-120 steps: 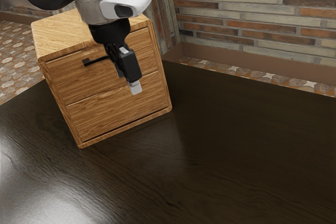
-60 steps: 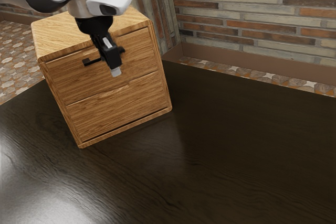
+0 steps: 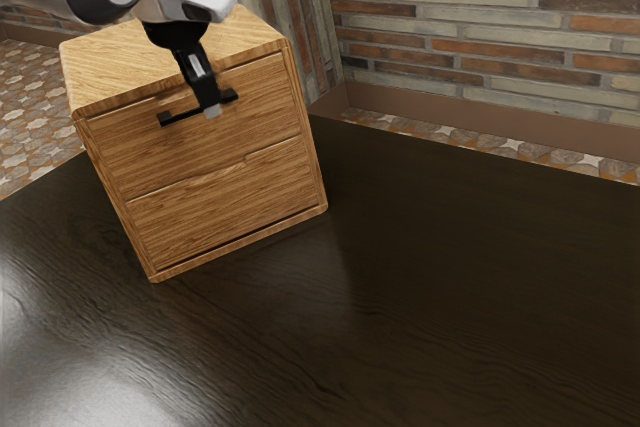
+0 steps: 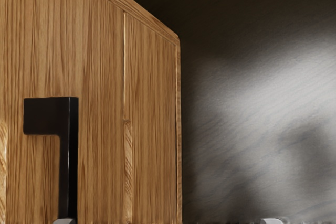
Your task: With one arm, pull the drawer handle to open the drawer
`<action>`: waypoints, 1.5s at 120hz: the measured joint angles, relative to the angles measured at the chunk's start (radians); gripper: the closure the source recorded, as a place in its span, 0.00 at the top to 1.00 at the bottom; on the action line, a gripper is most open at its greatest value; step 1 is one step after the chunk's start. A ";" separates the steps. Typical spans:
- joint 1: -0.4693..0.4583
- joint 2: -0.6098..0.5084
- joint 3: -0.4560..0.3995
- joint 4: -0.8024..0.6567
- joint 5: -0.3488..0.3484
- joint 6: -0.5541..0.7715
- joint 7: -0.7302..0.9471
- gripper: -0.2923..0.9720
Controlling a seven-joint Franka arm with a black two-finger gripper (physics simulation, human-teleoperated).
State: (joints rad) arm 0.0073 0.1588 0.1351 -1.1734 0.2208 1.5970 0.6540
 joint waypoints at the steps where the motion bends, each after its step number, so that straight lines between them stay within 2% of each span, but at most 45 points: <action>1: 0.001 0.002 0.001 0.002 0.000 0.001 0.002 0.57; 34: -0.001 0.041 0.045 0.030 0.012 0.014 0.036 0.59; 63: 0.000 0.055 0.077 0.029 0.017 0.015 0.036 0.52; 114: 0.019 0.085 0.082 0.027 0.016 0.018 0.020 0.48; 180: 0.021 0.092 0.080 0.009 -0.012 0.033 0.013 0.38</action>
State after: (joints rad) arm 0.0278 0.2513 0.2152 -1.1649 0.2091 1.6301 0.6674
